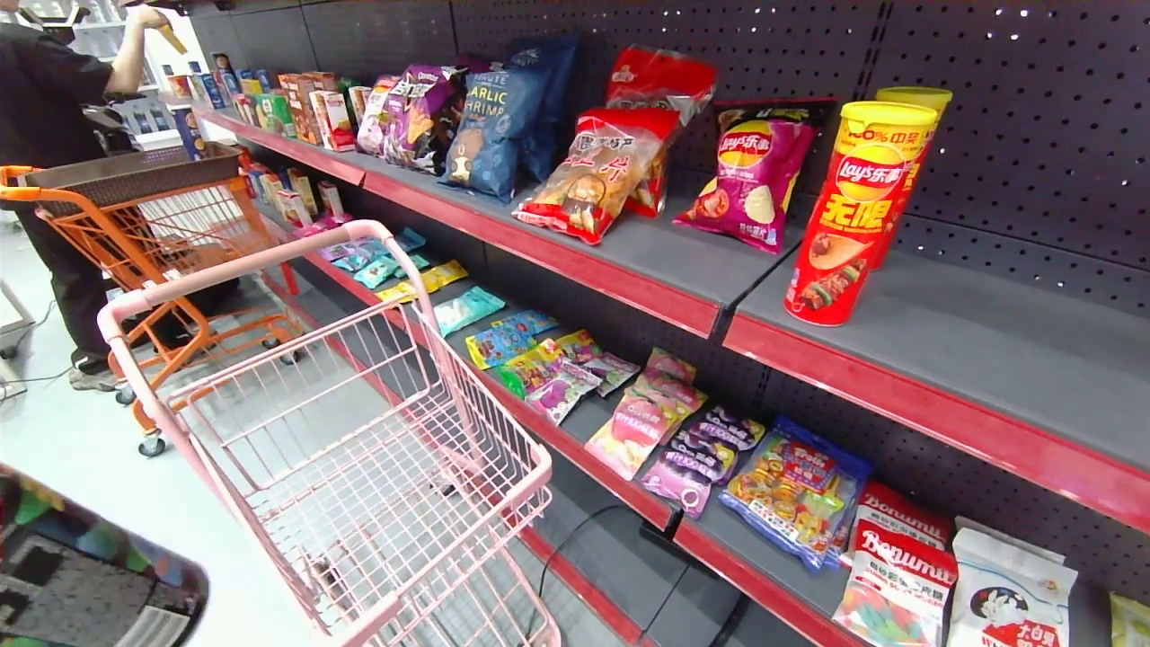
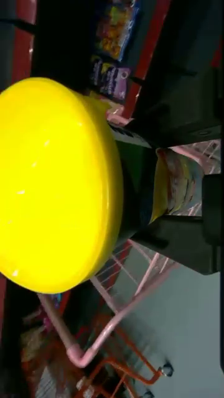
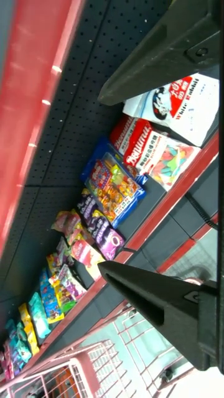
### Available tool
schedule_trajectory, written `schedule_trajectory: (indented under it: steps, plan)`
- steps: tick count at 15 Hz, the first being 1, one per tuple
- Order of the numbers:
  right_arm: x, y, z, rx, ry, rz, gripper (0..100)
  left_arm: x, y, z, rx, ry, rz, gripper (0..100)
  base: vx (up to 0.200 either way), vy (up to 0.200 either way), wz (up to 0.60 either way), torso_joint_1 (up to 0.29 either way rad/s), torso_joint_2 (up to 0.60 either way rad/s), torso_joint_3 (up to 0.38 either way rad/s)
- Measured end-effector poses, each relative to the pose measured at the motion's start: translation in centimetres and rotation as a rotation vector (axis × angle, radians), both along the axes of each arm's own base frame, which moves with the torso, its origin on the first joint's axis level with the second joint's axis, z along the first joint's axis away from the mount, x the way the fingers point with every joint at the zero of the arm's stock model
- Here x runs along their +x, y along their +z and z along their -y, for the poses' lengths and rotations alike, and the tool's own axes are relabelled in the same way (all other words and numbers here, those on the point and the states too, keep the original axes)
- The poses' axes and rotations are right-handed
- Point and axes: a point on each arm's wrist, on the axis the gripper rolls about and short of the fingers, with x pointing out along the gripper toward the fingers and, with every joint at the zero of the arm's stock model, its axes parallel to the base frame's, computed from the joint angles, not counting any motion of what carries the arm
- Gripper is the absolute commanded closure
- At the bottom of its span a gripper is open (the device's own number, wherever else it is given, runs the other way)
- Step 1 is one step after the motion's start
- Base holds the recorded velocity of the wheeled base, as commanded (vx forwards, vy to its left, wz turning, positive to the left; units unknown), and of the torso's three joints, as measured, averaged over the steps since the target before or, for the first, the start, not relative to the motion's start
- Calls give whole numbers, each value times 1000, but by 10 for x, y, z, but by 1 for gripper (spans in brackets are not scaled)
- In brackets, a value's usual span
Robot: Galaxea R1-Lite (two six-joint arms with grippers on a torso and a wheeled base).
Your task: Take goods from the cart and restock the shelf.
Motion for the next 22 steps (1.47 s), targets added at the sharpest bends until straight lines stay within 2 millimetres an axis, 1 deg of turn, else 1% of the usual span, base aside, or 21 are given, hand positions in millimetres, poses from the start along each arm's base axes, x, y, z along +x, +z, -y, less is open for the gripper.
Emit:
schedule_trajectory:
  steps: [1, 4, 12, 22]
  plan:
    - [0, 0, 0, 0, 0, 0, 0, -8, 2, -1, 5, 49, 40, 100, 0, 0, 0, 222, -544, -330]
    - [0, 0, 0, 1, 0, 1, 0, -20, 5, 0, 31, 65, 105, 100, 0, 0, 0, 237, -580, -354]
    - [0, 0, 0, 2, 1, 0, 0, -25, 5, 0, 56, 71, 133, 100, 0, 0, 0, 191, -440, -258]
    - [0, 0, 0, 3, 2, 1, 0, -25, 4, 0, 96, 71, 134, 100, 0, 0, -600, 20, -34, -20]
